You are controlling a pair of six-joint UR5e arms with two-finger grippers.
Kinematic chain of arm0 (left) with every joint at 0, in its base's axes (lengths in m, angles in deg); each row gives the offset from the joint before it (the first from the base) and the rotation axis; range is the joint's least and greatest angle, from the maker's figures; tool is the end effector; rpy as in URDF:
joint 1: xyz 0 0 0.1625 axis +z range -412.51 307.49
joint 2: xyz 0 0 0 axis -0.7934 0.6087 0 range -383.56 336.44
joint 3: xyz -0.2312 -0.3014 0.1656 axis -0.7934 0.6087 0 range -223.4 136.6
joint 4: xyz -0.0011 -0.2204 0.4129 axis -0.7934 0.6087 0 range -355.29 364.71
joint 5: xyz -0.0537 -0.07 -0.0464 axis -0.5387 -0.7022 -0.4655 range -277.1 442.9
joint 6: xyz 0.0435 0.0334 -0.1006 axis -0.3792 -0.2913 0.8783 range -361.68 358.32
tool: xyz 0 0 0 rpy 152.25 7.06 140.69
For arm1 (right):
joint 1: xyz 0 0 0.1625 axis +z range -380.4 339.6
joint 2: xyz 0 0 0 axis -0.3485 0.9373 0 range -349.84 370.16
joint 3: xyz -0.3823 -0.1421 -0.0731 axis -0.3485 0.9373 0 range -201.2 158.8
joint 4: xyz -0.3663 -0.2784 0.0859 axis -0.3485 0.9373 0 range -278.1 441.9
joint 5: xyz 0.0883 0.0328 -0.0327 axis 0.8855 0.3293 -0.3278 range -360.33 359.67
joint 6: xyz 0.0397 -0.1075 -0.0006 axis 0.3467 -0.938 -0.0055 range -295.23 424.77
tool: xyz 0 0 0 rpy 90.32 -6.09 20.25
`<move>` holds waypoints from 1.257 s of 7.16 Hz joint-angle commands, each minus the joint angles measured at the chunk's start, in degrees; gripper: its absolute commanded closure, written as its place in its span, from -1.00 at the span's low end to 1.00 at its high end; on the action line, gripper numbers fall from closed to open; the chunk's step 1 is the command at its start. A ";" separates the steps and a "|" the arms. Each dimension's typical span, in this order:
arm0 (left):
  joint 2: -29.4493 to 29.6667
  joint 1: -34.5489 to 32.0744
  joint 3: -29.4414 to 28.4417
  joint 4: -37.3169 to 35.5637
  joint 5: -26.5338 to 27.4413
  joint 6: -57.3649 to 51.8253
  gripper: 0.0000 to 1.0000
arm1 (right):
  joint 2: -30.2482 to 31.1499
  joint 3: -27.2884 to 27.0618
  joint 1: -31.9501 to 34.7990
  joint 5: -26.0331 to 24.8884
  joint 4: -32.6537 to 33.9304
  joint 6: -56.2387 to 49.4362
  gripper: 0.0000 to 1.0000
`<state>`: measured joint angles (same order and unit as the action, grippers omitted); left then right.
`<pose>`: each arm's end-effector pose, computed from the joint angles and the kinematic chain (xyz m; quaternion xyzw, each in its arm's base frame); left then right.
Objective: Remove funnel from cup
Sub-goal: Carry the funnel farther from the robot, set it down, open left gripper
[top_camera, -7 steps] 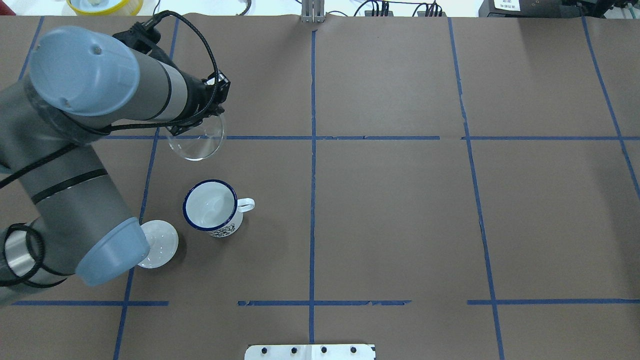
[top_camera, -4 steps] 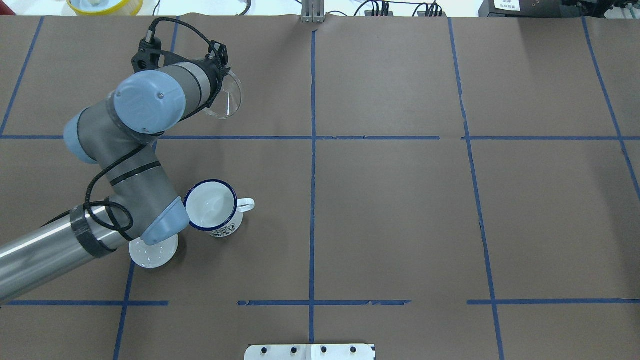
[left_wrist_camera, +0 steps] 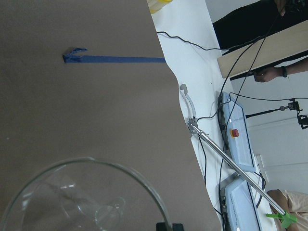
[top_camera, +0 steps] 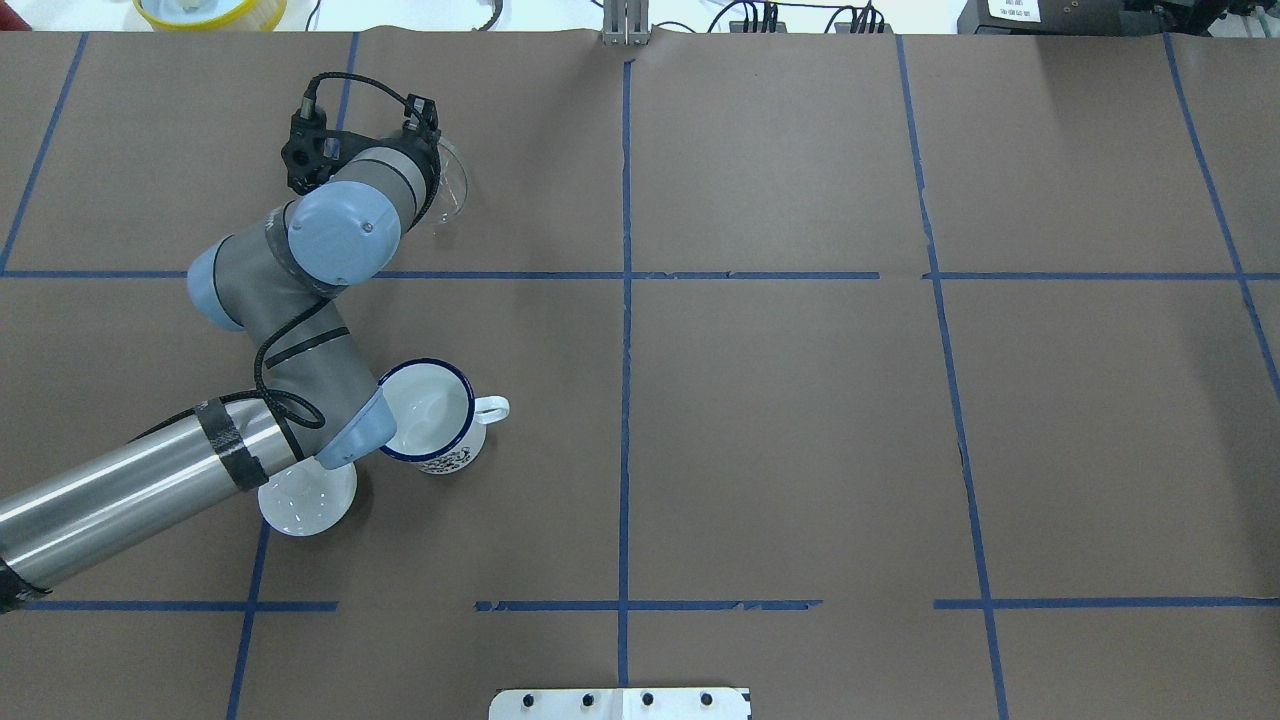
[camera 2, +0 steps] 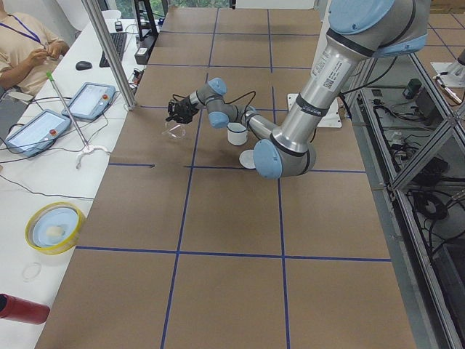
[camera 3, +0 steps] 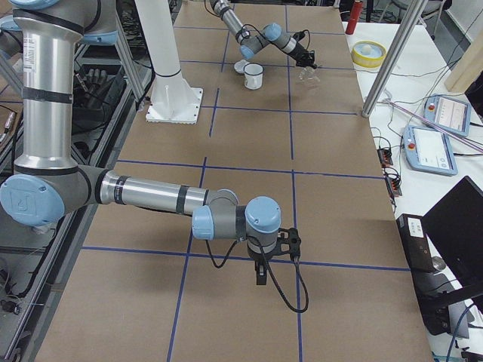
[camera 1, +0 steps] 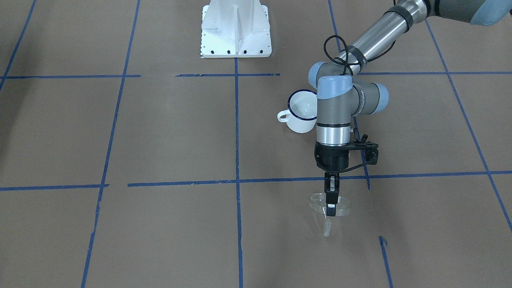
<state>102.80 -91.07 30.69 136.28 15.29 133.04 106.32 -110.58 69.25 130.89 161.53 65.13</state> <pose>0.5201 -0.6410 0.3011 0.1390 0.5137 -0.6334 0.5618 0.0546 -0.5063 0.7072 0.0272 -0.3521 -0.0111 0.9355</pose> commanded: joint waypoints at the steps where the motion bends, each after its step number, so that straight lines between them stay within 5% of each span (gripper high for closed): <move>1: -0.32 0.07 -0.26 -0.09 -0.06 -1.04 -0.99 | 0.00 0.00 0.00 0.00 0.00 0.00 -1.00; 3: -2.50 -0.72 10.03 0.09 -3.20 -15.90 -1.00 | 0.00 0.00 0.00 0.00 0.00 0.00 -1.00; 7: -16.20 -5.01 36.51 -14.82 -32.51 -49.23 -1.00 | 0.00 0.00 0.00 0.00 0.00 0.00 -1.00; 9: -28.21 -7.04 46.98 -16.61 -36.09 -57.96 -1.00 | 0.00 0.00 0.00 0.00 0.00 0.00 -1.00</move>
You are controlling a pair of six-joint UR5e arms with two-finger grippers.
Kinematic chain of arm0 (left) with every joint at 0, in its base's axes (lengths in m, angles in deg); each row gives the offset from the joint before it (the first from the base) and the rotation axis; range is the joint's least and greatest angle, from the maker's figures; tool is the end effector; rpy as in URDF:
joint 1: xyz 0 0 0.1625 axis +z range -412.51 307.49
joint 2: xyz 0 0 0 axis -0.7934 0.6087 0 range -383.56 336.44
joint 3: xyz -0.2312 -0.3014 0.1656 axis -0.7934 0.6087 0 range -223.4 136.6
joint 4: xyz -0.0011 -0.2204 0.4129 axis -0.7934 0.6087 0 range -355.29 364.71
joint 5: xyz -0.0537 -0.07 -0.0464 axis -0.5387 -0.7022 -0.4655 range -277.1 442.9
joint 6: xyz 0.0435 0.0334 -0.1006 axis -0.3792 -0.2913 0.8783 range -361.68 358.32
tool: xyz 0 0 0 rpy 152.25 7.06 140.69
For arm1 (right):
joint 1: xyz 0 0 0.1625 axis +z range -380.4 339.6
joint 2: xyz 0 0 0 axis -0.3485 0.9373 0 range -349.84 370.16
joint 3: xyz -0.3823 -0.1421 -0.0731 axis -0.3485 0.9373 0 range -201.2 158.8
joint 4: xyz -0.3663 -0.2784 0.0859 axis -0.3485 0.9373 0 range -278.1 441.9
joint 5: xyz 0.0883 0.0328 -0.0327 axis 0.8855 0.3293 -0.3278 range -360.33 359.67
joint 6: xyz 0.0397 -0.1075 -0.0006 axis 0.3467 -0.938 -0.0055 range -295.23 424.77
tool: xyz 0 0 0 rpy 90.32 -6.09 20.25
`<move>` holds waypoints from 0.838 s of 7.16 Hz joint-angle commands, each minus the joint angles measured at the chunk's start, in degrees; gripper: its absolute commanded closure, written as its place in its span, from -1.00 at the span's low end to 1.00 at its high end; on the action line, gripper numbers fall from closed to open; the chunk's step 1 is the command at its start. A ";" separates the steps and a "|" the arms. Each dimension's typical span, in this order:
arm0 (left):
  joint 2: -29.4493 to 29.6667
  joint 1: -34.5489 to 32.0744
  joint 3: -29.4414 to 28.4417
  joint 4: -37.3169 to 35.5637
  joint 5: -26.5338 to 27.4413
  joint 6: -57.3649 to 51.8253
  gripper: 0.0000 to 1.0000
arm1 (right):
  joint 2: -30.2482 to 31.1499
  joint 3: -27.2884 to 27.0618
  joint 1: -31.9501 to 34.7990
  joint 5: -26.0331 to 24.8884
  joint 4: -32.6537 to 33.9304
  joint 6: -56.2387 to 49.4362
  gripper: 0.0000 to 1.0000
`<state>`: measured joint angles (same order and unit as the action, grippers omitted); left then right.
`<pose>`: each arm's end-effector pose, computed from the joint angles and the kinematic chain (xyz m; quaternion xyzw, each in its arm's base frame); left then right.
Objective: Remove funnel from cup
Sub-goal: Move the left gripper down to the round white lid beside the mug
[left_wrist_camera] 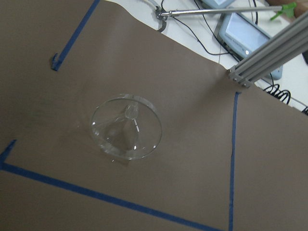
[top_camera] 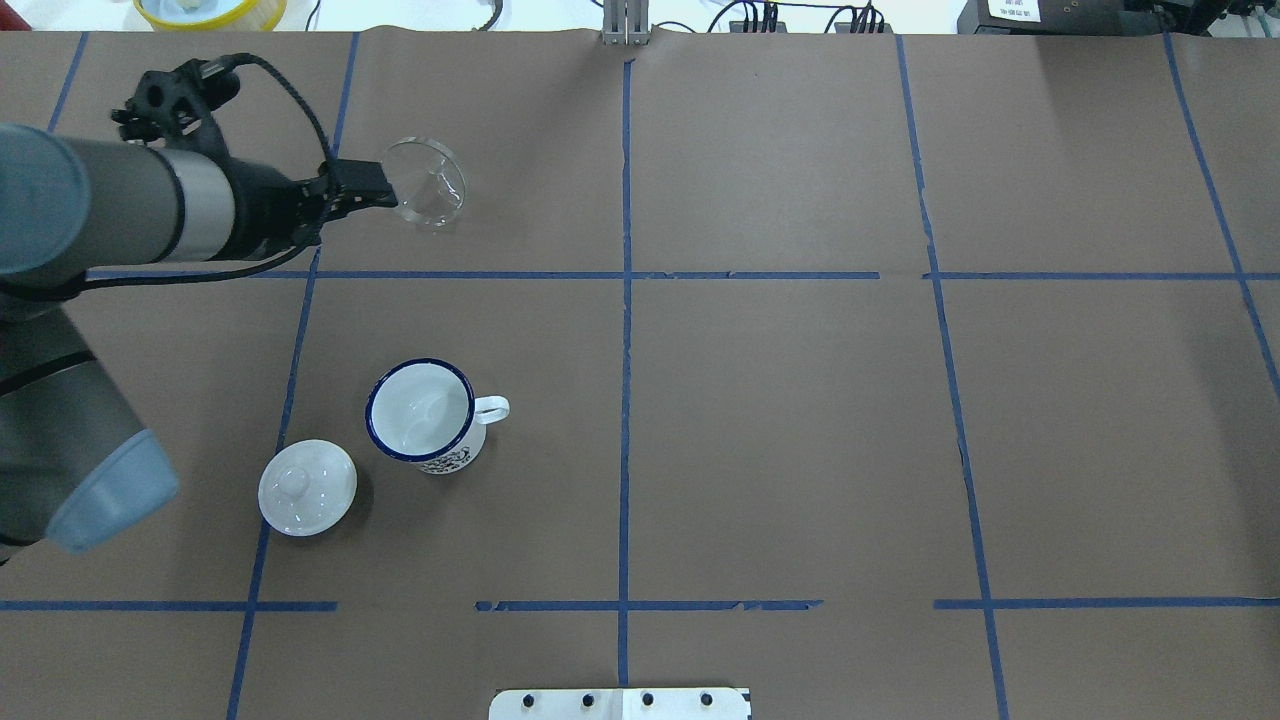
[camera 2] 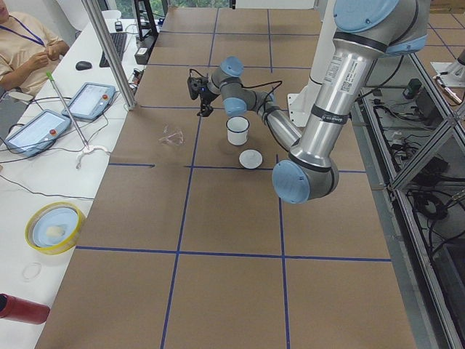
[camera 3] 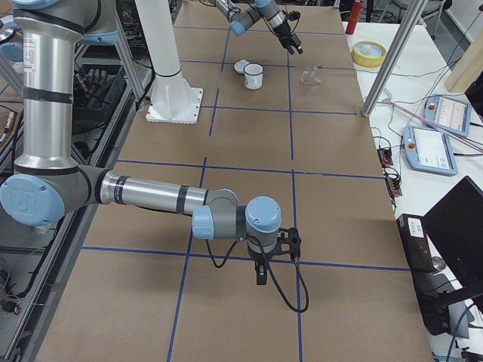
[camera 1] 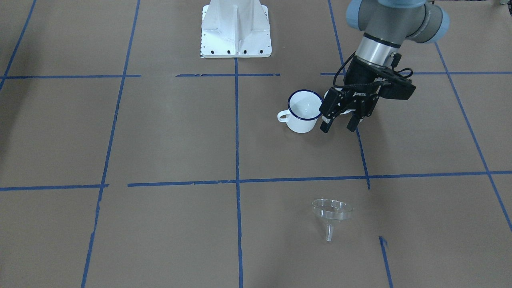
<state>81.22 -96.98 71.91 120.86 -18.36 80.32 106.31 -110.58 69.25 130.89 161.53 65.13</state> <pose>0.3446 -0.4938 0.2283 0.1667 0.5242 -0.2099 0.8083 0.0546 -0.5064 0.7071 0.0272 -0.3520 -0.0111 0.9355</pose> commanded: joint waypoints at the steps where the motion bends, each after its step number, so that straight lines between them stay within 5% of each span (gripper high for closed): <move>1: -12.18 -0.97 8.15 -1.36 -4.10 -12.15 -1.00 | 0.00 0.00 0.00 0.00 0.00 0.00 -1.00; 3: -13.20 0.17 7.74 -2.50 -14.02 -18.29 -1.00 | 0.00 0.00 0.00 0.00 0.00 0.00 -1.00; 6: -14.52 13.33 5.65 -13.66 -4.05 -14.11 -1.00 | 0.00 0.00 0.00 0.00 0.00 0.00 -1.00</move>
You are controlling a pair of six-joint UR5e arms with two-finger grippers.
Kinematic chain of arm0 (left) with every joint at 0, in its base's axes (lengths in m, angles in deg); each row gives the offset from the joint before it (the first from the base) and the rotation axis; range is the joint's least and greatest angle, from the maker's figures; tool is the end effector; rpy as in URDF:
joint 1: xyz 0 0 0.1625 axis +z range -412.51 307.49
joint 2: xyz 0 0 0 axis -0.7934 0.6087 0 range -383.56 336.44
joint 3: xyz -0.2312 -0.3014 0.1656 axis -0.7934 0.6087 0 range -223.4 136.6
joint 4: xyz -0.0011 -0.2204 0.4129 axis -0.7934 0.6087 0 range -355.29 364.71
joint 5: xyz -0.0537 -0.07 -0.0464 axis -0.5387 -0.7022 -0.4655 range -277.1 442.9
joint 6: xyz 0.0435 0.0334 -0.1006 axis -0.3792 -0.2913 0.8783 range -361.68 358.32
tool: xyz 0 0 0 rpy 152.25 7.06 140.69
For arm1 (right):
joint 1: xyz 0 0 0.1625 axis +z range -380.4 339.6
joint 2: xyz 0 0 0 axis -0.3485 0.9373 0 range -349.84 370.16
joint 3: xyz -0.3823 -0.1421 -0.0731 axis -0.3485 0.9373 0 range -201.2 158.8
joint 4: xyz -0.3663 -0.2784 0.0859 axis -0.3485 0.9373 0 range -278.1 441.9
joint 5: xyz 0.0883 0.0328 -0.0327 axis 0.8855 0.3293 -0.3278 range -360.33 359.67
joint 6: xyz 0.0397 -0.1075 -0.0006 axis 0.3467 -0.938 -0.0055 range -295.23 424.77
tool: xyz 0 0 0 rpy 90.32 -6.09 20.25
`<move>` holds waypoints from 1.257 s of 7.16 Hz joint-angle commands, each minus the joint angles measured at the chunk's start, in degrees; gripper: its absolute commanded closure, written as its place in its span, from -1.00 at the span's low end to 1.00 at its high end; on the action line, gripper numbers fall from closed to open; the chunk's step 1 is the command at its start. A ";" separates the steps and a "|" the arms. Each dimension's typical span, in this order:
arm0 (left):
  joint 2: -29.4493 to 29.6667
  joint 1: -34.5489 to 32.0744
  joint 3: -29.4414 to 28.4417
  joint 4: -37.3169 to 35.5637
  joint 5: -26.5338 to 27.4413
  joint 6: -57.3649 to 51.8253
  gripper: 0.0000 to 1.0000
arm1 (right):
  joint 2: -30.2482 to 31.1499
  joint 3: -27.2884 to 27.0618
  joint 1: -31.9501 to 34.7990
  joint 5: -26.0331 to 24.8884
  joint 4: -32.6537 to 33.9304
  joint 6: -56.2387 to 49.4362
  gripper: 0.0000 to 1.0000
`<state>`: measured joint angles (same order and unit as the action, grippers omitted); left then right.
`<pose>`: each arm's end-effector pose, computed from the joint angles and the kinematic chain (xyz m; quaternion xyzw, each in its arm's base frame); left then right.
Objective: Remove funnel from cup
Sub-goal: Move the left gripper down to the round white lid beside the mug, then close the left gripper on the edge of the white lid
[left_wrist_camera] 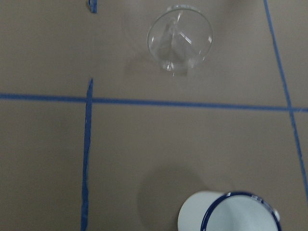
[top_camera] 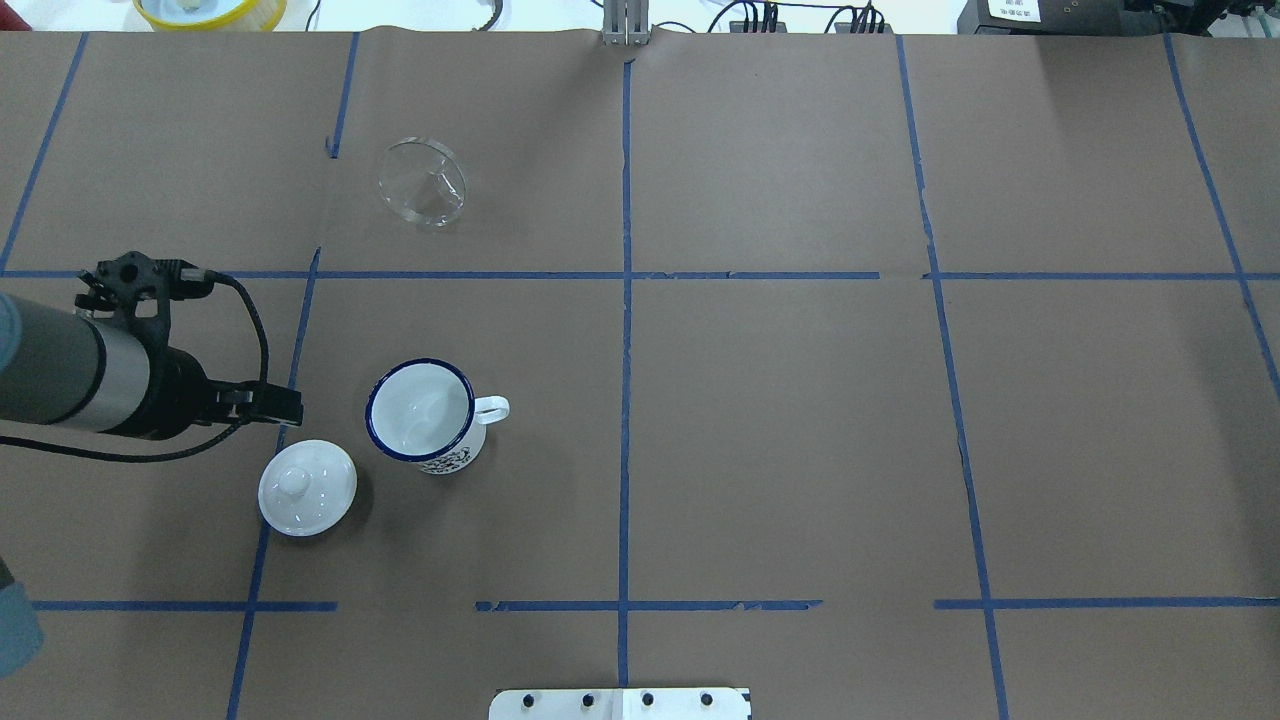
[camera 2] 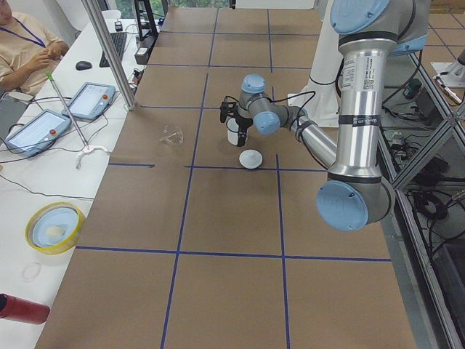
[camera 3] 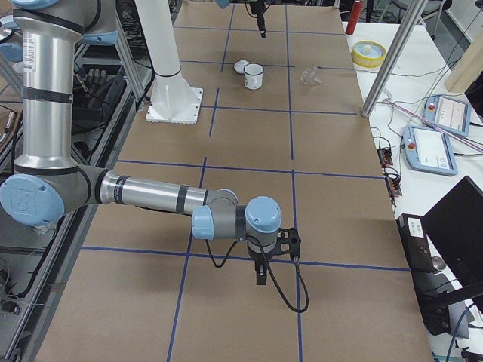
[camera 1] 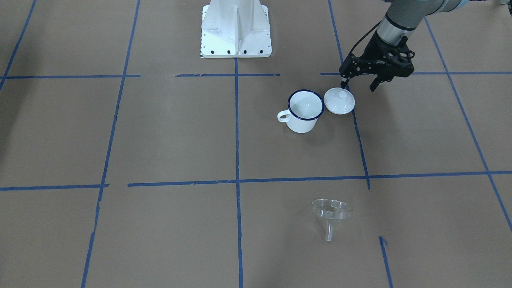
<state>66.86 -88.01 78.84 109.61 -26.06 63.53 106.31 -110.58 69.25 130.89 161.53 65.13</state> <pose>0.3739 -0.3848 0.3343 0.0694 0.4197 -0.0182 0.9048 0.0546 -0.5064 0.7071 0.0272 -0.3520 -0.0111 0.9355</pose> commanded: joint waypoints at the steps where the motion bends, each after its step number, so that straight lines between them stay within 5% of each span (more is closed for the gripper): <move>1: 0.28 7.00 -3.48 -2.34 5.50 5.16 -1.00 | 0.00 0.00 0.00 0.00 0.00 0.00 -1.00; 3: 0.72 7.46 -4.46 -1.99 5.96 5.27 -0.87 | 0.00 0.00 0.00 0.00 0.00 0.00 -1.00; 5: 4.13 7.47 -7.00 -1.90 5.96 5.19 -0.33 | 0.00 0.00 0.00 0.00 0.00 0.00 -1.00; 9: 4.33 7.29 -7.37 -1.90 5.87 4.58 -0.28 | 0.00 0.00 0.00 0.00 0.00 0.00 -1.00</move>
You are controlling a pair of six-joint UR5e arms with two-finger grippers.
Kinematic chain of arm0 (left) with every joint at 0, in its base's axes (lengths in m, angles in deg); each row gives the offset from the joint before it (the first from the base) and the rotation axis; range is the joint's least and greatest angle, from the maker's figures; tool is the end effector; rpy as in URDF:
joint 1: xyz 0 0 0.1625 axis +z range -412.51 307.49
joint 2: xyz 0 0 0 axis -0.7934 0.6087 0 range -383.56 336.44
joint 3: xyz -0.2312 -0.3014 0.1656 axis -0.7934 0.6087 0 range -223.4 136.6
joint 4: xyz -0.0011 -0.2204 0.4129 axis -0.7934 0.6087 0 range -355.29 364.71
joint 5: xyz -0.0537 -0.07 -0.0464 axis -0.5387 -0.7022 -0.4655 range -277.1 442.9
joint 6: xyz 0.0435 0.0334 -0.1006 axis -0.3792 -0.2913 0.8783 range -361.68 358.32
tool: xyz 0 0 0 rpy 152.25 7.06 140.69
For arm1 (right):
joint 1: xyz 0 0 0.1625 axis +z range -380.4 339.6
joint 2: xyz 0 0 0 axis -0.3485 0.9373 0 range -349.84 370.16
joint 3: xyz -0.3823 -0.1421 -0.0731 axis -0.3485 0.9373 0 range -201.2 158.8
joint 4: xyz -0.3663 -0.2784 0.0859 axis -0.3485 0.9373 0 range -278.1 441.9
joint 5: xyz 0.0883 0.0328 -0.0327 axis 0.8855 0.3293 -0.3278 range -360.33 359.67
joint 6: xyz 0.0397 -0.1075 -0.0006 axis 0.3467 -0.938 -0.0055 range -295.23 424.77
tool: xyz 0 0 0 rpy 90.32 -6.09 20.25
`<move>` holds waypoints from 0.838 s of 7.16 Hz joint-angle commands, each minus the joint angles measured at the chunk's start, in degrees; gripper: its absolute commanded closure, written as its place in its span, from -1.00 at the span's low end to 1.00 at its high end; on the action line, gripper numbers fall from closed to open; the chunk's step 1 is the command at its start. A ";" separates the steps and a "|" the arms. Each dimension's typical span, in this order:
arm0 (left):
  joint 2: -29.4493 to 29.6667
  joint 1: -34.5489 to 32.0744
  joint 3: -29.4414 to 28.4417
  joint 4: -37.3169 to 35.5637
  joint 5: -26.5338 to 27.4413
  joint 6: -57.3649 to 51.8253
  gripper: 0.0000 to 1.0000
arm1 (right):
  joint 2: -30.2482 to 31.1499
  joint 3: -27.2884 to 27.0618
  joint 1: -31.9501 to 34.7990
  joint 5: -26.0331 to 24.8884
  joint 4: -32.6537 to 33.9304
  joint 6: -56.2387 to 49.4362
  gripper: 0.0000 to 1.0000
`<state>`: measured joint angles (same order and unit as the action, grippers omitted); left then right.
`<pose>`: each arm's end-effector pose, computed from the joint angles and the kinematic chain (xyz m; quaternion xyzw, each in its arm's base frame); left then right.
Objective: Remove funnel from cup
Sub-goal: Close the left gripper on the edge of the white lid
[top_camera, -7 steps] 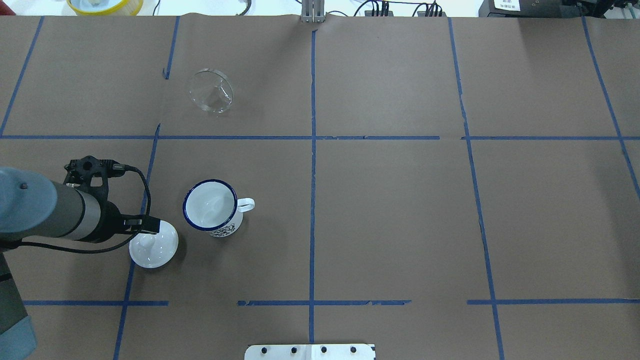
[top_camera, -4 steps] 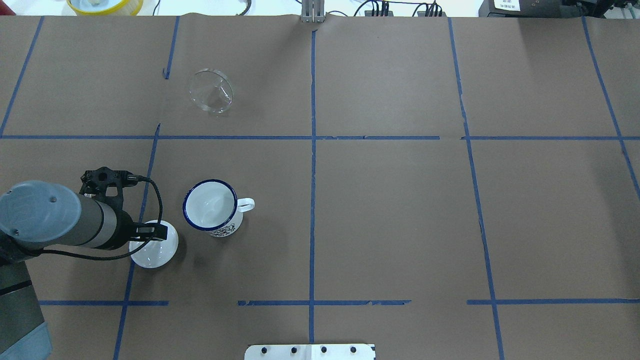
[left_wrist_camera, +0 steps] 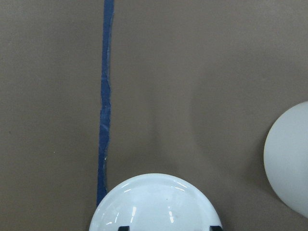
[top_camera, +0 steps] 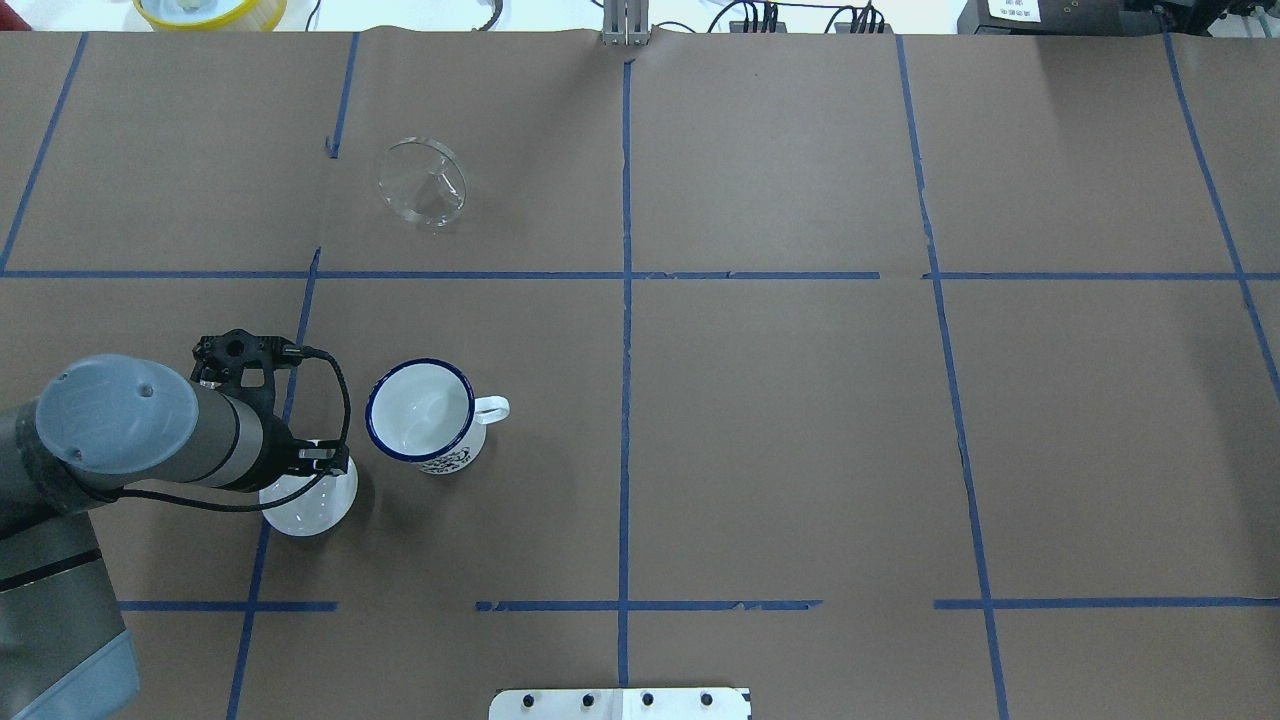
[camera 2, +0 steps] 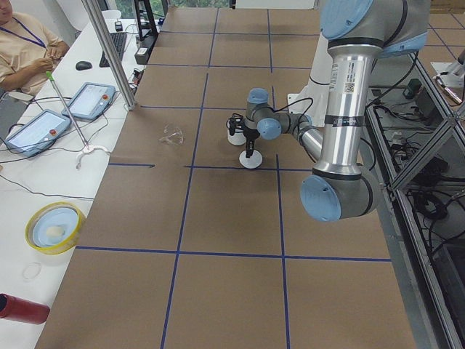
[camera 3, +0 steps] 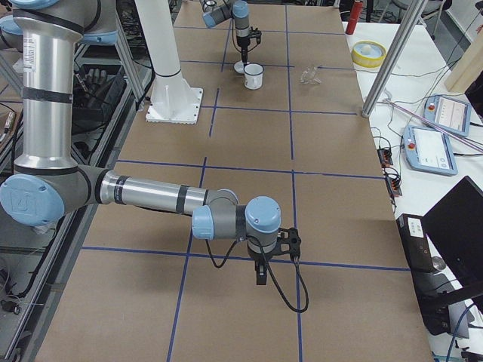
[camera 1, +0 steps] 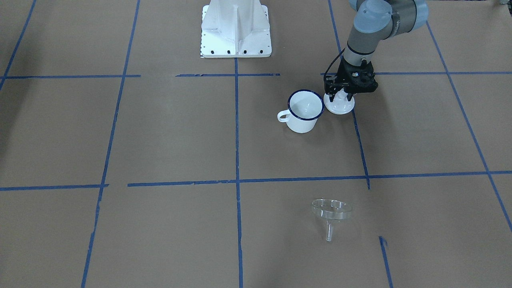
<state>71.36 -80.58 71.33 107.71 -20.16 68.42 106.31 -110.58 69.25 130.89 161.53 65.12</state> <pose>0.4561 -0.3651 0.3679 0.0501 0.3733 -0.0247 0.9260 0.0546 -0.5064 0.7071 0.0273 -0.3520 -0.0112 0.9355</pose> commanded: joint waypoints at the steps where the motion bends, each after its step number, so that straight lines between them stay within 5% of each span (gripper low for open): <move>1: -0.44 -0.23 0.49 -0.09 -0.12 -0.32 -0.28 | 0.00 0.00 0.00 0.00 0.00 0.00 -1.00; 6: -1.58 0.03 0.84 0.00 -0.47 -0.49 -0.25 | 0.00 0.00 0.00 0.00 0.00 0.00 -1.00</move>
<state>69.82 -80.67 72.09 107.69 -20.54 67.98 106.31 -110.58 69.25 130.89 161.53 65.13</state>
